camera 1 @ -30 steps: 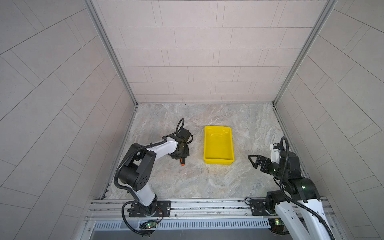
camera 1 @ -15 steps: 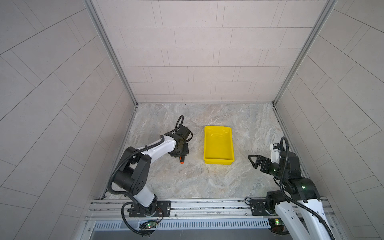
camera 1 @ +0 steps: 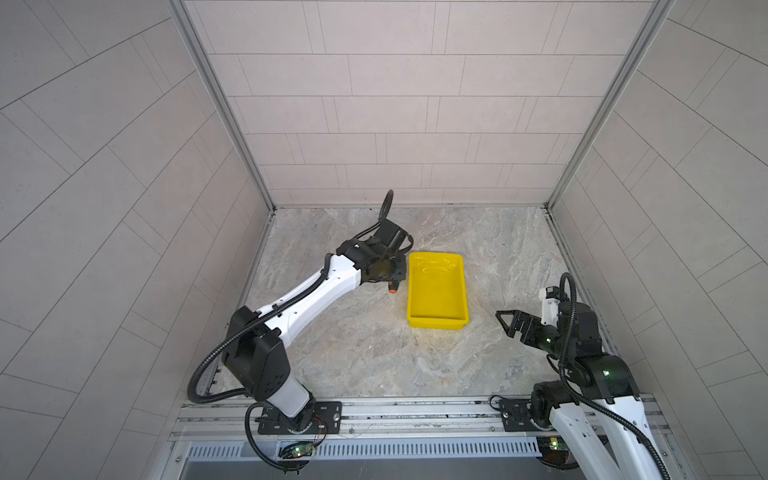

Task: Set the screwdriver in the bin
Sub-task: 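Lift the screwdriver with the left gripper and carry it over the yellow bin, then lower the screwdriver into the yellow bin and open the left gripper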

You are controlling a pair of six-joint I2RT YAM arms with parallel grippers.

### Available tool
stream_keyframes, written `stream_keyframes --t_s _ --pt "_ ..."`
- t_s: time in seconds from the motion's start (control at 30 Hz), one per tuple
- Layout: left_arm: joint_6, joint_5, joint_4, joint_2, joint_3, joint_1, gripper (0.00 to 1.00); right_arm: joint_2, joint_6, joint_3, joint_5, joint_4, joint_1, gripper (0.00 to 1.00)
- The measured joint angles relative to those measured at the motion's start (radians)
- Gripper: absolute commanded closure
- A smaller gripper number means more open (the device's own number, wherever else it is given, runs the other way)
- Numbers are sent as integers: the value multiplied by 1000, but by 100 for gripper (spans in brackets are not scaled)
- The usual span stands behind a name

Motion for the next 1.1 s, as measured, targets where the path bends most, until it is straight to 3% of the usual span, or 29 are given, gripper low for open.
stream_keyframes --t_s 0.23,0.8,1.1 --pt "133 -7 -9 206 155 -149 100 7 0 0 0 0 0 0" --pt "272 21 -24 432 155 -166 100 -25 4 0 23 -8 0 0" --pt "267 30 12 481 155 -166 78 -25 5 0 23 -8 0 0"
